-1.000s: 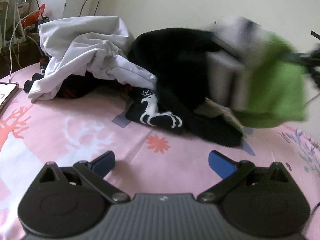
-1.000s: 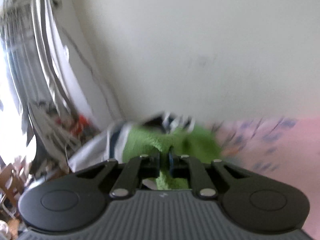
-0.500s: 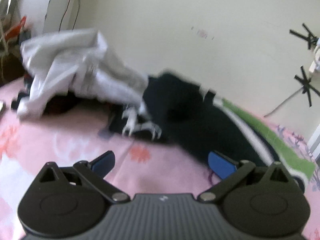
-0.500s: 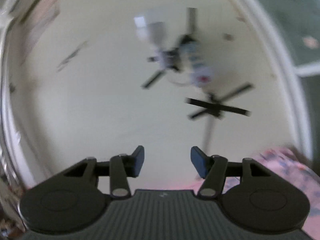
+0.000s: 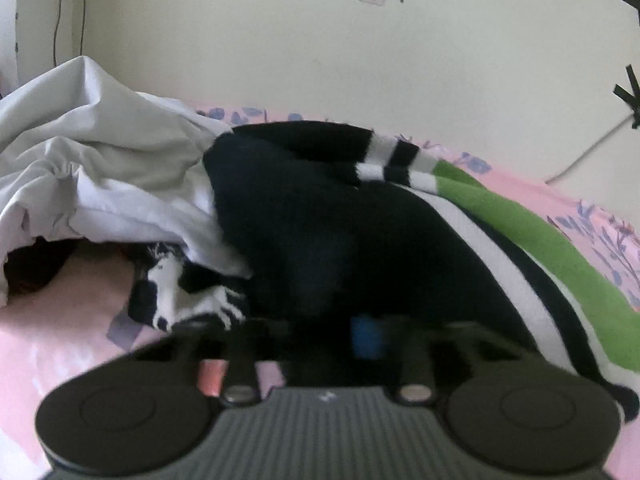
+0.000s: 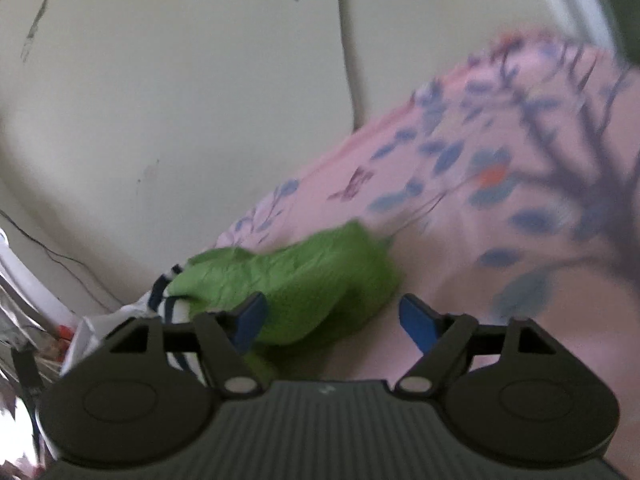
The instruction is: Fold small clothes
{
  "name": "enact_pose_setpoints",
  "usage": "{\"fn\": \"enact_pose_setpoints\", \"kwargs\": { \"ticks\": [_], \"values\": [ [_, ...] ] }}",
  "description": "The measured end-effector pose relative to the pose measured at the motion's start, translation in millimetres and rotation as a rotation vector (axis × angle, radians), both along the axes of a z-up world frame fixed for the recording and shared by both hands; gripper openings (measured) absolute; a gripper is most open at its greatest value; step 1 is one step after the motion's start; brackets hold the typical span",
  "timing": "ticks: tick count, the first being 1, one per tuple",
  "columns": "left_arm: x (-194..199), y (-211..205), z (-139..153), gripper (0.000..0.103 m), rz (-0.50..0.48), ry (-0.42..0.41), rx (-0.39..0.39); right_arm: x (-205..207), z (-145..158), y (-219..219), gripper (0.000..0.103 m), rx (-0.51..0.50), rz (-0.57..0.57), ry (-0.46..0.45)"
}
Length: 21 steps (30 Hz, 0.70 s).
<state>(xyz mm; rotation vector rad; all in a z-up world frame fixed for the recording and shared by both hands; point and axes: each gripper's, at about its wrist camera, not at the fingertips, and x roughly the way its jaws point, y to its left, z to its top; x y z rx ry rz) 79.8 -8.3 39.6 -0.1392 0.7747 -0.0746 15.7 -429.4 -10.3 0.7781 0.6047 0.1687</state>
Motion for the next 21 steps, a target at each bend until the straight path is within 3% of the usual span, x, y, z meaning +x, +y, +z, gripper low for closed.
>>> {"fn": "enact_pose_setpoints", "kwargs": {
  "ticks": [1,2,5,8,10,11,12,13,15,17,20,21],
  "values": [
    [-8.0,0.3,3.7,0.013,-0.013,-0.020,-0.010,4.0,2.4,7.3,0.018,-0.007,0.006,0.003],
    [-17.7,1.8,8.8,0.012,-0.028,-0.039,-0.017,8.3,6.2,11.8,0.005,-0.020,0.010,0.004],
    [-73.4,15.5,39.4,0.012,-0.192,-0.121,-0.142,2.3,33.3,5.9,0.005,-0.055,-0.015,-0.120],
    [-132.9,29.3,61.6,0.014,-0.393,-0.166,-0.182,-14.8,60.8,-10.7,0.005,-0.050,0.026,-0.294],
    [-158.7,45.8,68.4,0.022,-0.491,-0.153,-0.240,-29.3,72.8,-19.5,0.006,-0.104,0.052,-0.390],
    [-166.1,58.2,73.1,0.031,-0.502,-0.158,-0.275,-36.4,75.9,-25.8,0.007,-0.127,0.044,-0.417],
    [-162.3,65.5,78.8,0.047,-0.491,-0.174,-0.285,-39.8,75.4,-31.5,0.015,-0.141,0.033,-0.427],
    [-162.5,73.7,85.3,0.054,-0.459,-0.207,-0.277,-42.0,73.5,-35.9,0.038,-0.149,0.012,-0.425],
    [-150.2,83.9,99.6,0.063,-0.363,-0.281,-0.223,-40.8,65.2,-42.4,0.052,-0.169,-0.066,-0.384],
    [-118.7,78.5,108.4,0.067,-0.311,-0.293,-0.165,-33.3,51.7,-44.8,0.052,-0.150,-0.083,-0.320],
    [-52.2,48.3,107.4,0.101,-0.272,-0.240,-0.079,-16.8,28.9,-42.3,0.055,-0.081,-0.082,-0.225],
    [-27.6,33.4,102.8,0.102,-0.257,-0.209,-0.037,-11.7,22.2,-39.6,0.060,-0.065,-0.079,-0.199]
  ]
}}
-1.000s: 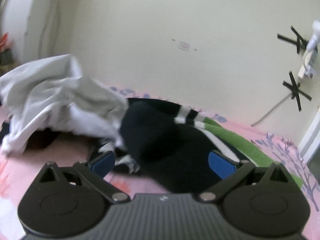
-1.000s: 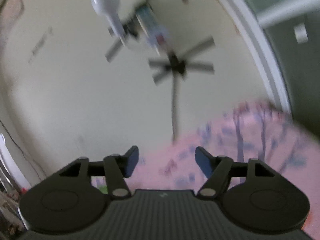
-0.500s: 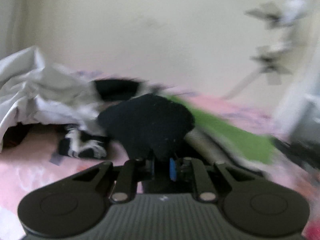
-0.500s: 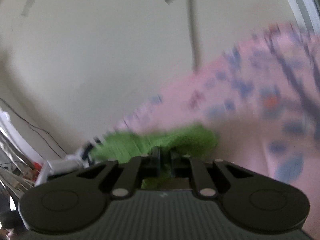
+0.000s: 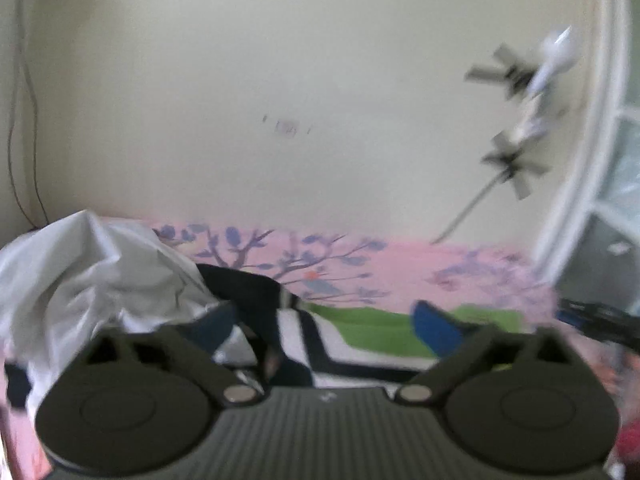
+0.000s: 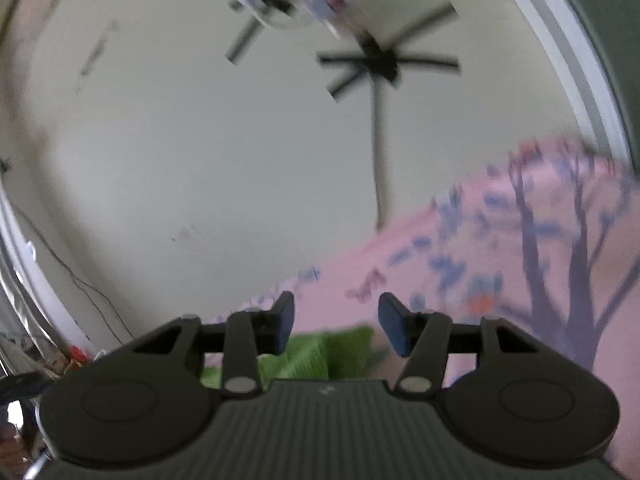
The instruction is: Fold small clothes
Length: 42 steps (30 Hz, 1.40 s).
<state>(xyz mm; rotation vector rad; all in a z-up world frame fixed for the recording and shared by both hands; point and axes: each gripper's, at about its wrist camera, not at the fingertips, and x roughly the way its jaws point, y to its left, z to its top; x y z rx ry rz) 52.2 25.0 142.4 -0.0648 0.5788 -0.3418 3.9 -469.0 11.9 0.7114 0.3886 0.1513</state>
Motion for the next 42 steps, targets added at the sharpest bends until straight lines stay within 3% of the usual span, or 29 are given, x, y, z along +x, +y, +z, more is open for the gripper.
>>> {"fn": "enact_pose_setpoints", "kwargs": {
  "ticks": [3,4,5,6,8,9,12,14,15,16,19,21,23,25,28,29,31,33,36,38,41,42],
  "values": [
    [82.5,-39.3,-31.9,0.098,0.098,0.173,0.155,13.0,-13.2,13.1,0.062,0.001,0.025,0.052],
    [100.3,-42.4,-44.6,0.096,0.125,0.232,0.166,14.3,-15.4,17.8,0.065,-0.009,0.035,0.062],
    [120.4,-46.9,-57.6,0.086,0.139,0.288,0.156,19.2,-18.2,22.9,0.066,-0.020,0.044,0.075],
    [137.2,-50.8,-69.8,0.059,0.143,0.338,0.138,17.8,-19.8,27.5,0.066,-0.025,0.051,0.090],
    [159.7,-57.9,-86.6,0.021,0.179,0.417,0.141,32.6,-25.1,34.0,0.066,-0.037,0.068,0.138],
    [155.4,-56.0,-85.9,0.018,0.192,0.410,0.124,37.2,-26.7,36.9,0.066,-0.040,0.069,0.157],
    [127.6,-54.4,-45.1,0.013,0.158,0.275,0.034,52.4,-33.9,39.4,0.066,0.004,0.088,0.184],
    [97.9,-41.4,-0.9,0.006,0.098,0.178,-0.071,63.2,-37.5,43.3,0.056,0.035,0.134,0.202],
    [80.0,-32.8,23.2,0.006,0.074,0.118,-0.123,65.9,-35.5,47.2,0.029,0.031,0.163,0.206],
    [58.1,-24.9,49.6,0.006,0.048,0.048,-0.169,66.4,-30.2,52.5,0.013,0.005,0.171,0.200],
    [0.1,-11.0,107.9,0.004,-0.027,-0.111,-0.249,47.9,9.8,63.9,0.011,-0.071,0.143,0.059],
    [-49.2,-9.1,143.0,0.002,-0.001,-0.321,-0.225,28.8,49.1,63.9,0.011,-0.076,0.126,-0.074],
    [-93.7,-3.4,173.3,0.002,-0.009,-0.474,-0.247,8.9,91.4,64.6,0.010,-0.095,0.116,-0.191],
    [-127.7,1.9,194.0,0.002,-0.019,-0.571,-0.282,-14.0,133.1,69.5,0.010,-0.143,0.119,-0.305],
    [-159.2,0.9,202.6,0.003,0.042,-0.683,-0.254,-46.6,184.2,86.5,0.010,-0.288,0.118,-0.409],
    [-161.1,-1.6,199.5,0.003,0.046,-0.673,-0.233,-55.5,193.5,91.7,0.010,-0.325,0.133,-0.425],
    [-150.4,-10.2,183.0,0.017,0.028,-0.593,-0.183,-72.2,197.1,97.6,0.011,-0.388,0.165,-0.436],
    [-138.2,-19.4,160.4,0.050,0.020,-0.507,-0.126,-86.1,185.5,100.5,0.011,-0.450,0.187,-0.416],
    [-95.9,-42.4,101.5,0.062,-0.042,-0.334,-0.050,-103.0,145.6,90.0,0.011,-0.440,0.191,-0.336],
    [-65.0,-54.0,59.4,0.066,-0.105,-0.176,-0.031,-120.6,111.7,80.3,0.012,-0.431,0.197,-0.270],
    [-29.0,-78.3,-7.0,0.079,-0.182,0.032,0.008,-138.8,54.6,63.6,0.024,-0.389,0.232,-0.100],
    [-23.4,-87.5,-22.8,0.079,-0.189,0.067,0.036,-144.4,40.6,58.4,0.032,-0.405,0.211,-0.047]
  ]
}}
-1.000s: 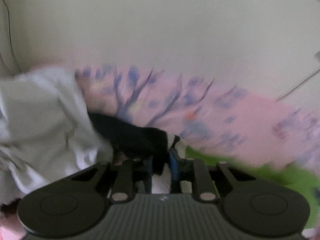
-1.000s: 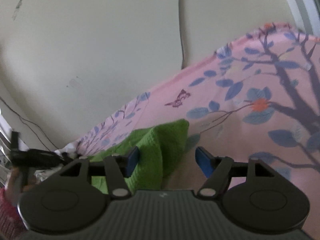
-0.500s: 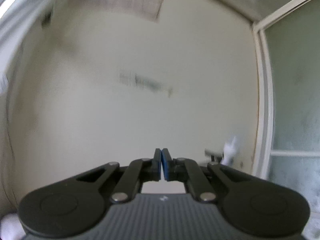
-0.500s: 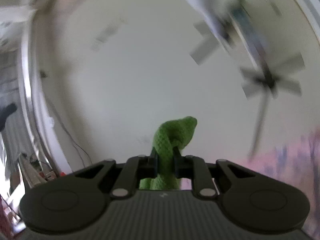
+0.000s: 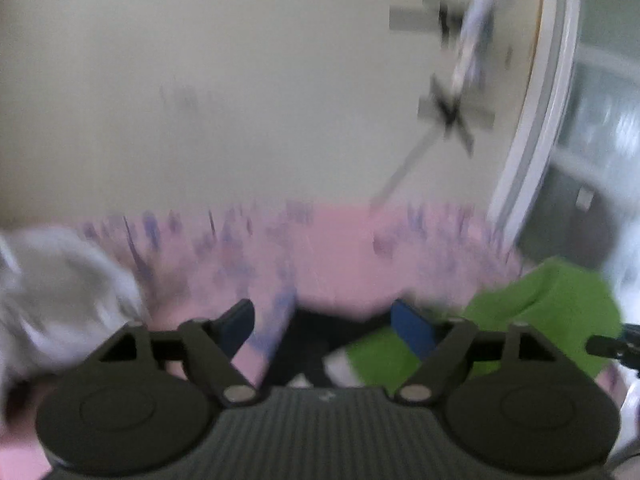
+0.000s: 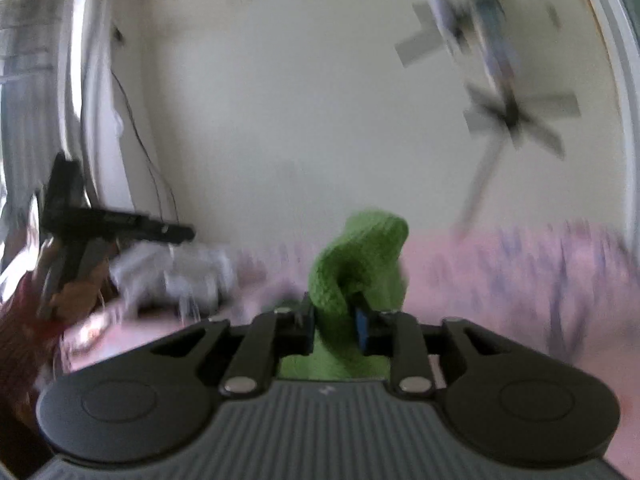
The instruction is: Fold small clothes
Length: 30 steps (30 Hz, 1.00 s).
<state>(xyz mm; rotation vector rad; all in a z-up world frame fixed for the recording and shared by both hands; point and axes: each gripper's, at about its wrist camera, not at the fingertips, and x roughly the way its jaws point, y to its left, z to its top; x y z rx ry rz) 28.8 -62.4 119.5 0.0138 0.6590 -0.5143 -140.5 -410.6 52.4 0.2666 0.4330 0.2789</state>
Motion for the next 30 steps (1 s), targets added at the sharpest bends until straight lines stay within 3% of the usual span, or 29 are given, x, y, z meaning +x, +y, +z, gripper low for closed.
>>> {"fn": "enact_pose_setpoints", "kwargs": {
  "ticks": [1,3,6,9,12,14,16,18,20,25,26,27,29,30],
  "values": [
    [6.3,-10.0,-16.3,0.079,-0.011,0.027,0.045,-5.0,-10.0,-6.0,0.044,-0.025,-0.033,0.031],
    [7.7,-22.7,-37.0,0.083,-0.032,0.057,0.114,-11.1,-19.4,-23.6,0.057,-0.043,-0.114,0.051],
    [19.5,-47.5,-57.6,0.091,-0.049,0.070,0.176,-10.6,-18.9,-57.4,0.061,0.035,-0.225,0.029],
    [20.3,-63.1,-60.6,0.091,-0.058,0.081,0.196,-4.7,-20.8,-86.7,0.075,0.139,-0.341,0.003],
    [4.5,-75.4,-43.0,0.098,-0.076,-0.033,0.228,6.3,-28.2,-105.8,0.076,0.239,-0.398,0.008],
    [-3.5,-84.1,-37.2,0.099,-0.104,-0.118,0.262,12.0,-33.2,-109.7,0.076,0.258,-0.415,0.022],
    [-4.4,-92.6,-34.1,0.097,-0.154,-0.150,0.279,20.6,-39.1,-109.5,0.076,0.264,-0.414,0.036],
    [-3.8,-102.1,-34.0,0.079,-0.240,-0.157,0.288,24.0,-43.7,-104.8,0.076,0.269,-0.407,0.044],
    [-2.3,-112.3,-39.9,0.069,-0.329,-0.160,0.318,25.5,-47.7,-100.8,0.076,0.278,-0.398,0.052],
    [13.7,-124.2,-60.1,0.069,-0.406,-0.111,0.364,30.4,-48.6,-97.0,0.076,0.289,-0.381,0.057],
    [16.1,-123.0,-63.1,0.059,-0.415,-0.094,0.349,31.6,-48.5,-97.0,0.076,0.287,-0.377,0.058],
    [15.5,-120.8,-62.8,0.038,-0.422,-0.079,0.331,32.9,-48.5,-97.3,0.076,0.285,-0.374,0.060],
    [6.4,-117.8,-58.2,0.011,-0.426,-0.070,0.322,36.0,-48.1,-97.6,0.076,0.276,-0.371,0.062],
    [-1.6,-115.3,-54.5,0.011,-0.433,-0.084,0.315,38.0,-48.0,-98.0,0.076,0.273,-0.369,0.063]
  ]
}}
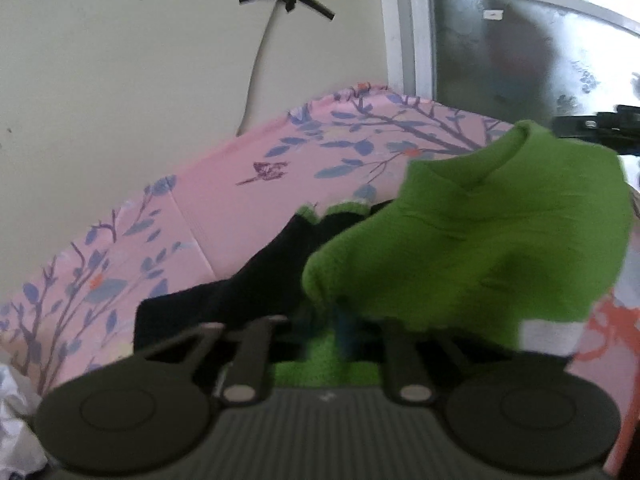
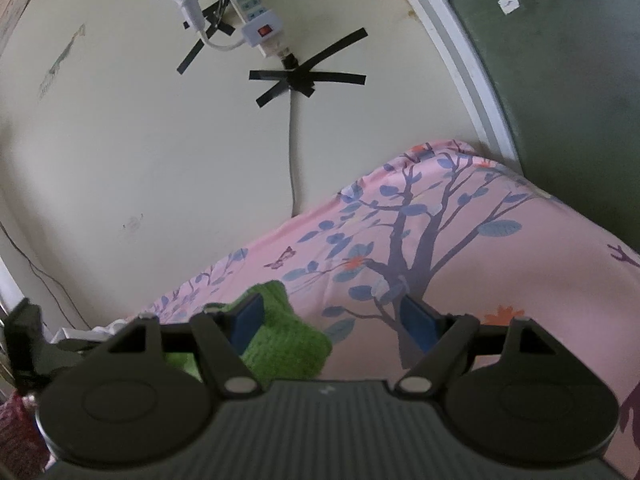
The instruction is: Fold small clothes
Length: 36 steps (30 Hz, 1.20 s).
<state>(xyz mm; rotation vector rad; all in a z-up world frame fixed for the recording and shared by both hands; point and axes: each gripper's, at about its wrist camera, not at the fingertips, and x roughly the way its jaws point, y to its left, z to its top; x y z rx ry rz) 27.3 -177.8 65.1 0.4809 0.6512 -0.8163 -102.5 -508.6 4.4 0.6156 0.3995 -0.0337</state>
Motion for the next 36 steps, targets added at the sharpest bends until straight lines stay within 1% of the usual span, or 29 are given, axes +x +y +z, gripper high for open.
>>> {"fn": "enact_pose_setpoints", "kwargs": {
  "ticks": [3,6,8,10,12,13,14,16,17,19,20,22,23,25,26,27,29,31,32,33,34,35,36],
  "values": [
    [-27.4,19.3,17.0,0.010,-0.039,-0.005,-0.082,5.7,1.5,-0.4,0.076,0.000,0.009,-0.003],
    [-51.1,54.9,40.5,0.010,-0.023,-0.034,-0.187,9.3,6.1,1.2,0.076,-0.004,0.026,-0.020],
    [-62.3,91.9,58.5,0.010,0.038,-0.063,-0.268,11.1,9.9,4.0,0.076,-0.001,0.051,-0.036],
    [-71.3,129.3,70.5,0.010,0.126,-0.100,-0.324,13.6,13.9,9.7,0.076,0.003,0.092,-0.050],
    [-81.3,162.2,73.9,0.010,0.223,-0.138,-0.344,18.6,17.0,18.8,0.076,0.003,0.148,-0.062],
    [-85.7,177.1,71.2,0.010,0.285,-0.151,-0.342,21.8,18.7,24.9,0.076,-0.003,0.177,-0.065],
    [-86.6,189.4,66.5,0.010,0.345,-0.145,-0.341,25.8,20.3,32.5,0.076,-0.014,0.209,-0.068],
    [-82.7,208.4,51.2,0.010,0.453,-0.097,-0.346,34.5,22.6,46.4,0.076,-0.035,0.268,-0.069],
    [-80.0,217.2,39.2,0.010,0.513,-0.055,-0.346,40.3,23.9,54.4,0.076,-0.049,0.301,-0.066],
    [-74.6,227.0,20.2,0.010,0.571,0.016,-0.352,50.8,27.4,67.6,0.076,-0.082,0.353,-0.058],
    [-73.7,228.8,14.5,0.011,0.580,0.041,-0.361,55.8,30.0,73.2,0.076,-0.099,0.376,-0.056],
    [-74.5,230.7,7.5,0.013,0.589,0.057,-0.388,63.9,35.7,80.2,0.076,-0.112,0.409,-0.058],
    [-74.4,231.4,6.0,0.016,0.592,0.052,-0.403,67.3,39.4,82.7,0.076,-0.111,0.426,-0.063],
    [-75.2,231.9,4.0,0.028,0.601,0.046,-0.433,73.7,47.0,86.7,0.078,-0.107,0.456,-0.077],
    [-72.6,232.5,2.0,0.044,0.607,0.055,-0.452,76.4,50.4,88.0,0.079,-0.098,0.475,-0.084],
    [-69.4,232.8,0.2,0.051,0.611,0.070,-0.474,79.1,51.8,89.0,0.082,-0.080,0.498,-0.087],
    [-62.7,232.2,-4.2,0.052,0.599,0.109,-0.506,88.4,50.6,93.4,0.084,-0.022,0.556,-0.070],
    [-59.6,227.9,-9.3,0.054,0.588,0.138,-0.519,97.9,43.8,102.7,0.085,0.020,0.619,-0.025],
    [-57.2,225.7,-13.3,0.054,0.584,0.147,-0.523,105.3,37.2,110.1,0.085,0.028,0.650,0.021],
    [-55.5,223.4,-16.6,0.051,0.579,0.156,-0.525,112.7,29.3,117.9,0.084,0.030,0.674,0.077],
    [-53.7,221.4,-19.8,0.049,0.577,0.170,-0.527,119.5,19.5,126.0,0.079,0.031,0.688,0.139],
    [-51.6,219.8,-23.1,0.039,0.573,0.189,-0.534,123.3,10.3,134.1,0.073,0.026,0.707,0.189],
    [-49.8,218.9,-25.5,0.028,0.563,0.210,-0.541,123.4,5.0,141.8,0.054,0.010,0.732,0.213]
  ]
}}
